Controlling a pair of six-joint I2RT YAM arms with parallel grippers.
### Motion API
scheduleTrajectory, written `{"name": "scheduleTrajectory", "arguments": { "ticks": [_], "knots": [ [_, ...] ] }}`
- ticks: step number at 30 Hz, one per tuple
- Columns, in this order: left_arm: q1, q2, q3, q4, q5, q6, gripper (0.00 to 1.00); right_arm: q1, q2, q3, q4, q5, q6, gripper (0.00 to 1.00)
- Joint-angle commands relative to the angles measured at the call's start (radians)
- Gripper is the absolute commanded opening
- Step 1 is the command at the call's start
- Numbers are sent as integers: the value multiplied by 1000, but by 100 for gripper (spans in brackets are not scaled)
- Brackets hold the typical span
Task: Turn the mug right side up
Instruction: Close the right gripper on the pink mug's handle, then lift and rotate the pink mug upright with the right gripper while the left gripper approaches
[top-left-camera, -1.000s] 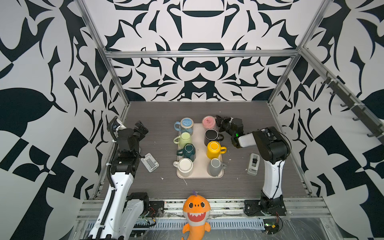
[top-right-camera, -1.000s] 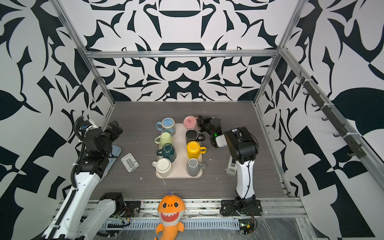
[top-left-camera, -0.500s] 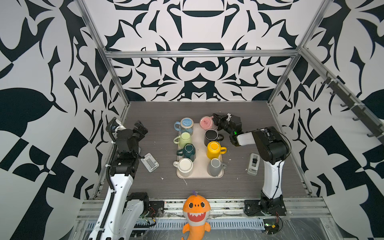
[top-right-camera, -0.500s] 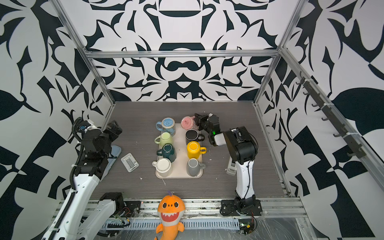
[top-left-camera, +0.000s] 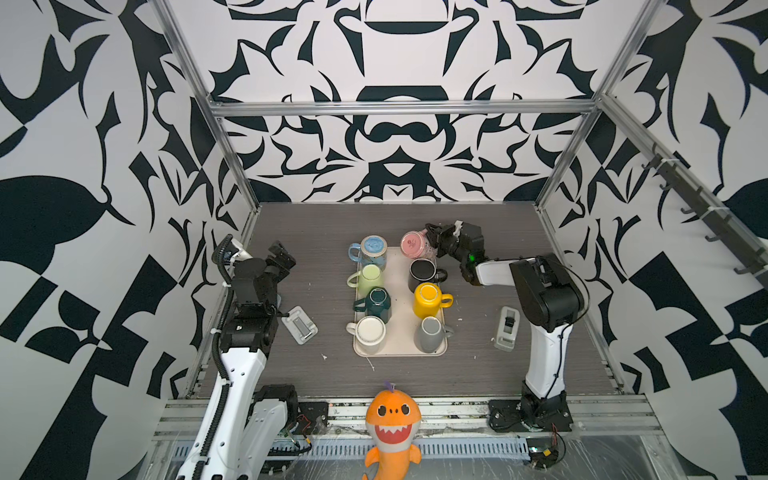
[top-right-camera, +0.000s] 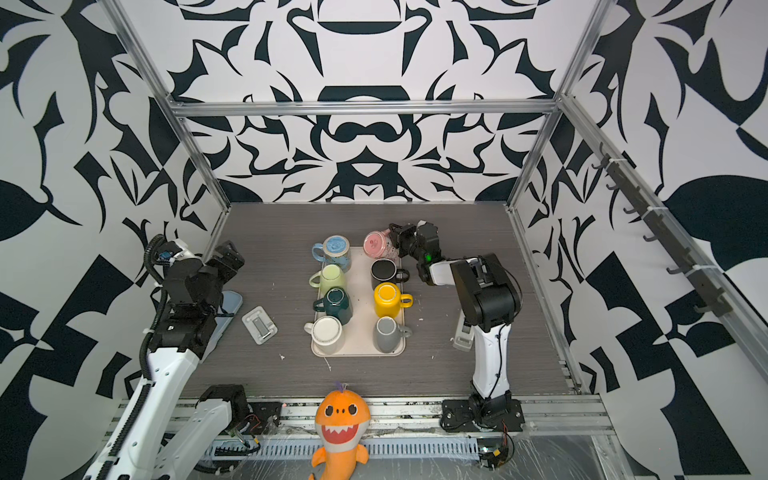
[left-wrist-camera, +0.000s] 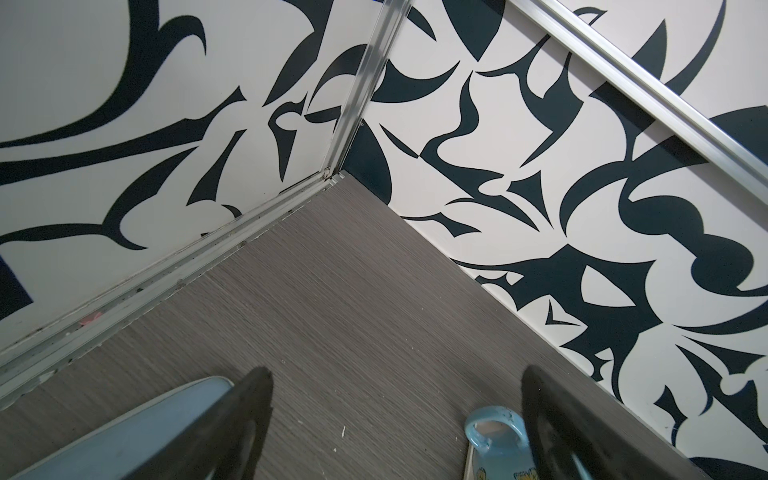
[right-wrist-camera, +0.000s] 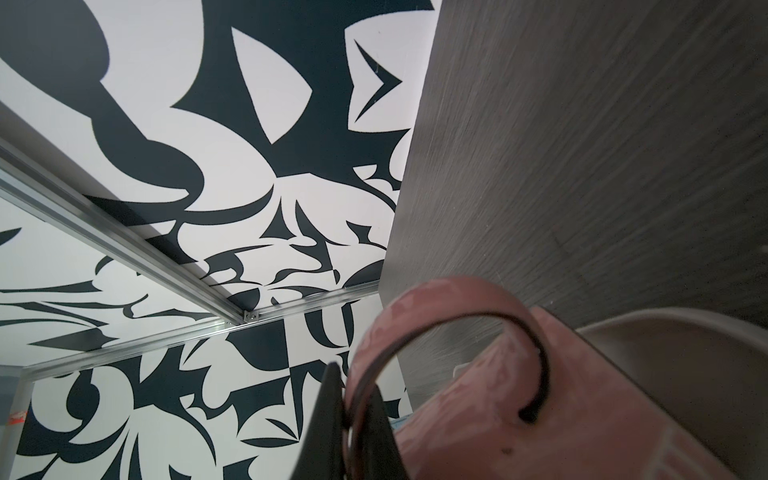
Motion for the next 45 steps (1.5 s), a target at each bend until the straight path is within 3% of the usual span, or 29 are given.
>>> {"name": "scheduleTrajectory", "arguments": {
  "ticks": [1, 10, 15, 22, 27, 32, 37, 45],
  "knots": [
    [-2, -2, 6, -19, -12, -5, 96, 8, -56, 80, 106, -34, -21, 0],
    [-2, 1, 3, -17, -9, -5, 96, 8, -62, 107, 100, -40, -60, 0],
    [-2, -1, 6, -14, -4, 0, 96, 9, -97, 154, 25, -61, -159, 0],
    [-3, 17, 18, -2, 43, 10, 94, 41, -223, 275, -355, -34, -505, 0],
    [-2, 45, 39, 15, 98, 21, 92, 72, -296, 330, -526, 21, -705, 0],
    [-2, 81, 75, 31, 182, 40, 90, 118, -358, 338, -623, 89, -881, 0],
    [-1, 132, 137, 35, 311, 65, 89, 221, -438, 322, -713, 245, -1139, 0],
    [-2, 227, 233, 49, 561, 93, 87, 369, -550, 224, -686, 478, -1493, 0]
  ]
}}
